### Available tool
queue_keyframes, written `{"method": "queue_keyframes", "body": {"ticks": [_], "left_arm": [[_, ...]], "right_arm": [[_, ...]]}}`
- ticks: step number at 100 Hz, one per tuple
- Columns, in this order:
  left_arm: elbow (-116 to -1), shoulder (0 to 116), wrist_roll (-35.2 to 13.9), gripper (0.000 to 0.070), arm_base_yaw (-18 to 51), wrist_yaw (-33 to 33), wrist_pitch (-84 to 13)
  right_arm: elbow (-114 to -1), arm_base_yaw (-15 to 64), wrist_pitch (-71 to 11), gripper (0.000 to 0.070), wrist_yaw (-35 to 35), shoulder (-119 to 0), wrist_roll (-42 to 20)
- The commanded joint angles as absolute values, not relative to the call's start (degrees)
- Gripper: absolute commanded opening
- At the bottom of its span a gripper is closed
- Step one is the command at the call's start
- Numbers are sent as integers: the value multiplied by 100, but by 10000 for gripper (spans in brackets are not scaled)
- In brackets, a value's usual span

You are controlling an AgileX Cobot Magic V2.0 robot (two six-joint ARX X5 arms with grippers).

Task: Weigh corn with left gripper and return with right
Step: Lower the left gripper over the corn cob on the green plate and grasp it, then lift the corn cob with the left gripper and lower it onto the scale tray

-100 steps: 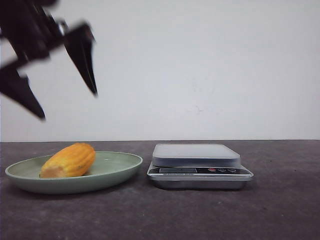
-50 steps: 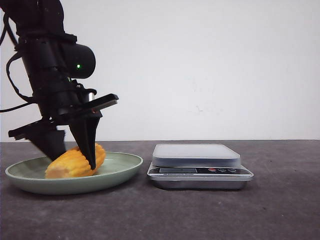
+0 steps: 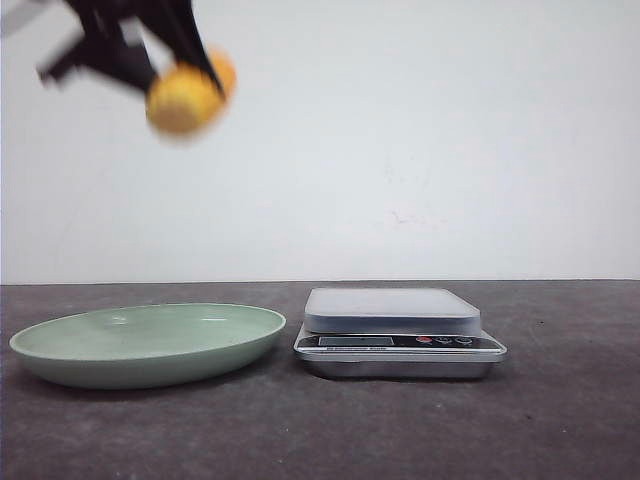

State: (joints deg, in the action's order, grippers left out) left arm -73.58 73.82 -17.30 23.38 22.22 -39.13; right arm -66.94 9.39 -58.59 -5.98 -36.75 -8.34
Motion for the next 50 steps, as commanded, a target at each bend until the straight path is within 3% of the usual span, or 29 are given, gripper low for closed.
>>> {"method": "queue_keyframes", "body": {"ticks": [1,26,50], "left_arm": [[-7463,6963,-1900,3,2366,2189,-3804],[-7463,5846,-1903,3,2375,2119,-3774],[-7463,5887,-2051,3,2410,1929,-3662]], "right_arm": [[-6783,963,-5835,700,-582,-3697,-856],[-6783,963,-5835,700,-598,-3697,-854],[-6783,963,-5804,700,-600,-3697,-832]]}}
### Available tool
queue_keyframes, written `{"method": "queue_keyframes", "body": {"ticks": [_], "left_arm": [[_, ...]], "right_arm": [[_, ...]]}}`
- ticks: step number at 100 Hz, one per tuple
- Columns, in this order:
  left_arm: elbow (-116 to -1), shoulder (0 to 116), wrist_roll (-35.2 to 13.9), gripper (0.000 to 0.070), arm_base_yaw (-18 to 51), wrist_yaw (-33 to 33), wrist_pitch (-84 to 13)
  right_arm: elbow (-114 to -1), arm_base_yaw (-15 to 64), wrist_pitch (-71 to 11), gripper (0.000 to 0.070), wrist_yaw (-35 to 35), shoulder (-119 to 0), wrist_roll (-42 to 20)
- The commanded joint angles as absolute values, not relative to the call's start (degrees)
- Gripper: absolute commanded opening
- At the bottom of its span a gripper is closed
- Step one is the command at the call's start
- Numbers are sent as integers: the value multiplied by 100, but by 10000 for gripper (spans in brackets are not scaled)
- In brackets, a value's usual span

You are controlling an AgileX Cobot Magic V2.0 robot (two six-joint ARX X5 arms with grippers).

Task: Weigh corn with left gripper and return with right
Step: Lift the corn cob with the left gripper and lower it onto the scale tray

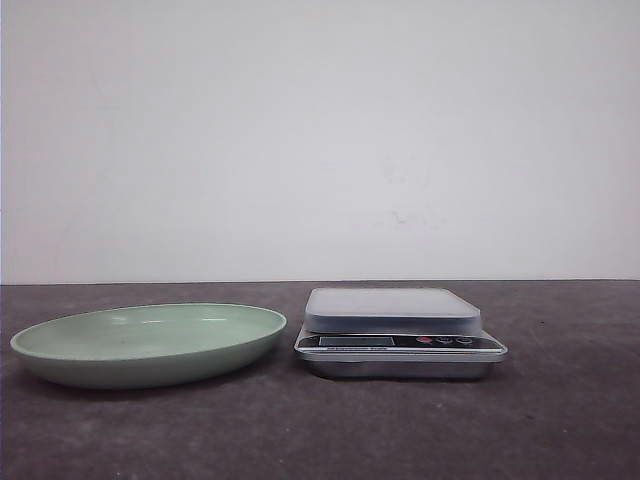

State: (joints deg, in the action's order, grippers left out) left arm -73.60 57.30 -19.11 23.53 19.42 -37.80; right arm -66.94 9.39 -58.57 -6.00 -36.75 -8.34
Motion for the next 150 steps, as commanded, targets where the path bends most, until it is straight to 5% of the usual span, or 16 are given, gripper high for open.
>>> {"method": "queue_keyframes", "body": {"ticks": [1,43,93,150], "left_arm": [[-7463,5927,-2088,3,2416,1931,-3623],[-7603,8075,-3686,4,2862,1935,-1352],[-9417,11159,-3588,5,3669,1852,-2703],[-9751,12016,-3345,4,3826,1330,-3675]], "right_arm": [[-6783,963,-5795,700,-598,-3697,-834],[-6781,963,-5472,700,-598,-3697,-832],[-6781,963,-5684,700,-596,-3697,-679],[-6781,963,-5924,700,-598,-3697,-731]]}}
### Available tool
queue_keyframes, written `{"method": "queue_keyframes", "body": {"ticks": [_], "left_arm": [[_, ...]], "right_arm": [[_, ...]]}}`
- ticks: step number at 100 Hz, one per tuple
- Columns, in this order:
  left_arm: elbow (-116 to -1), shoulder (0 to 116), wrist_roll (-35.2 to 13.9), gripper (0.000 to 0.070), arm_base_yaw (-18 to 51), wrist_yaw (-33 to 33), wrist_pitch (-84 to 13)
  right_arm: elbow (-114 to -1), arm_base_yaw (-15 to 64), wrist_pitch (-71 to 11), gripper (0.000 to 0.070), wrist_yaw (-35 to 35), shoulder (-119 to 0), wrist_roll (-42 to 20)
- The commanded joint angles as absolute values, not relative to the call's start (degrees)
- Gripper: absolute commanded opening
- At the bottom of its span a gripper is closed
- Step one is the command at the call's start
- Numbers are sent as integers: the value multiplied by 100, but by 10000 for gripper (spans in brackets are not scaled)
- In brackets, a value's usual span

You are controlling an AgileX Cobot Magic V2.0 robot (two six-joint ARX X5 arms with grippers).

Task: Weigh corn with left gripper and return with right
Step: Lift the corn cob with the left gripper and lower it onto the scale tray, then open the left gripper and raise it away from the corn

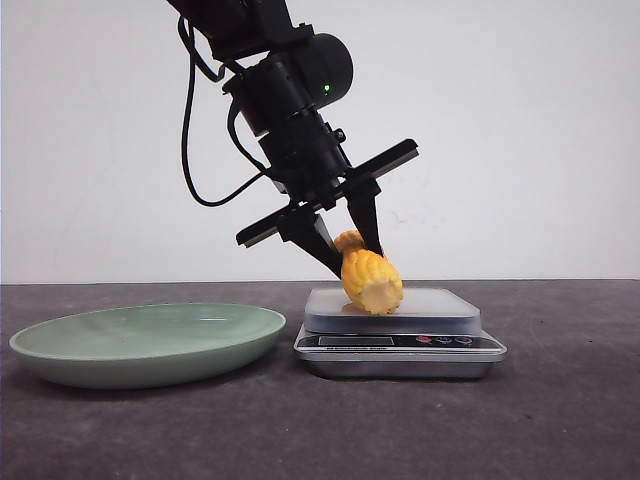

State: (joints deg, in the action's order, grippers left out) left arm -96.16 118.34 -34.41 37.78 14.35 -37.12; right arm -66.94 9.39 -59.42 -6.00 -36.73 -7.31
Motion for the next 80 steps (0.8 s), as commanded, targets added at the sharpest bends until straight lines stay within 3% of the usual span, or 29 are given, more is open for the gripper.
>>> {"method": "queue_keyframes", "body": {"ticks": [1,22,39,61,69,80], "left_arm": [[-9751,12016,-3341,4,3826,1321,-3664],[-9751,12033,-3238,11,3826,1288,-3516],[-9751,12038,-3240,154,3826,1291,-3562],[-9751,12038,-3262,404,3833,1313,-3627],[-9751,12038,-3262,446,3833,1315,-3667],[-9760,12038,-3260,448,3833,1339,-3682]], "right_arm": [[-6781,963,-5927,700,-598,-3697,-731],[-6781,963,-5927,700,-600,-3697,-928],[-6781,963,-5951,700,-598,-3697,-1024],[-6781,963,-5968,700,-596,-3697,-1055],[-6781,963,-5968,700,-593,-3697,-1055],[-6781,963,-5968,700,-593,-3697,-1052]]}}
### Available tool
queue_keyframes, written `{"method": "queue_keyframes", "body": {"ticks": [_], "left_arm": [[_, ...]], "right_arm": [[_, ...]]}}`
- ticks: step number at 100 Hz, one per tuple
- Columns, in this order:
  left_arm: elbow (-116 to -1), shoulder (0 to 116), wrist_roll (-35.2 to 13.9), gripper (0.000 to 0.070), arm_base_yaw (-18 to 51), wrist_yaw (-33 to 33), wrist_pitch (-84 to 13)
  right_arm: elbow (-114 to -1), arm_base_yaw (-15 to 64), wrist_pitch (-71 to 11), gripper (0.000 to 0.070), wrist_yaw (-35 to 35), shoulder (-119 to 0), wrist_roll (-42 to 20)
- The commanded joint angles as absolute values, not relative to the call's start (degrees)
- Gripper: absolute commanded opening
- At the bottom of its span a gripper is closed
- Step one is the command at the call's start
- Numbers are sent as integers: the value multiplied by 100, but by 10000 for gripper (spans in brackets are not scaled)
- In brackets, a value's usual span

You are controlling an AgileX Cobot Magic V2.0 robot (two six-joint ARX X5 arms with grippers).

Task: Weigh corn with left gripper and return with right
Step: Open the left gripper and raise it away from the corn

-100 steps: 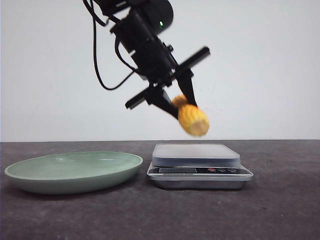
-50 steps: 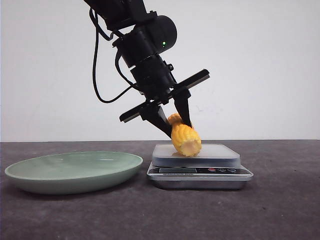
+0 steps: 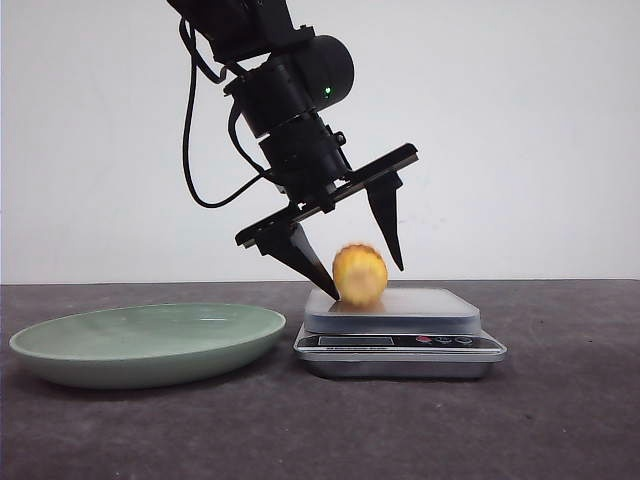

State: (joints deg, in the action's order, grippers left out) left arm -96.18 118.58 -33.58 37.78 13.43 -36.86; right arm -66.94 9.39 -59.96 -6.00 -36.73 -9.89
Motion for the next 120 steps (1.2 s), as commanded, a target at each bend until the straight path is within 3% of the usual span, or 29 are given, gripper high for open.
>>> {"method": "queue_keyframes", "body": {"ticks": [1,6,19,30,43,63,75,87,95,108,120], "left_arm": [[-9762,12038,-3260,450,3833,1339,-3682],[-9780,12036,-3258,487,3833,1339,-3684],[-9835,12036,-3260,700,3833,1337,-3686],[-10003,12036,-3258,700,3833,1245,-3839],[-10449,12027,-3186,700,3833,534,-4287],[-11594,12025,-2547,700,3833,-143,-5127],[-12532,12020,-2097,700,3861,-196,-5706],[-13445,11891,-1623,451,3927,-305,-6326],[-13880,11677,-1533,341,3983,-370,-6560],[-14429,11179,-1417,267,4060,-497,-7081],[-14656,10532,-1262,266,4158,-711,-7585]], "right_arm": [[-6781,963,-5968,700,-593,-3697,-1052],[-6781,963,-5968,700,-593,-3697,-1052],[-6781,963,-5968,700,-593,-3697,-1050],[-6781,963,-5968,700,-591,-3697,-1020],[-6781,963,-5966,700,-580,-3697,-969],[-6781,963,-5959,700,-572,-3697,-838],[-6781,963,-5953,700,-550,-3697,-701],[-6781,963,-5887,700,-486,-3697,-681],[-6781,963,-5833,700,-405,-3697,-676],[-6781,963,-5699,700,-405,-3697,-681],[-6781,963,-5537,700,-408,-3697,-683]]}}
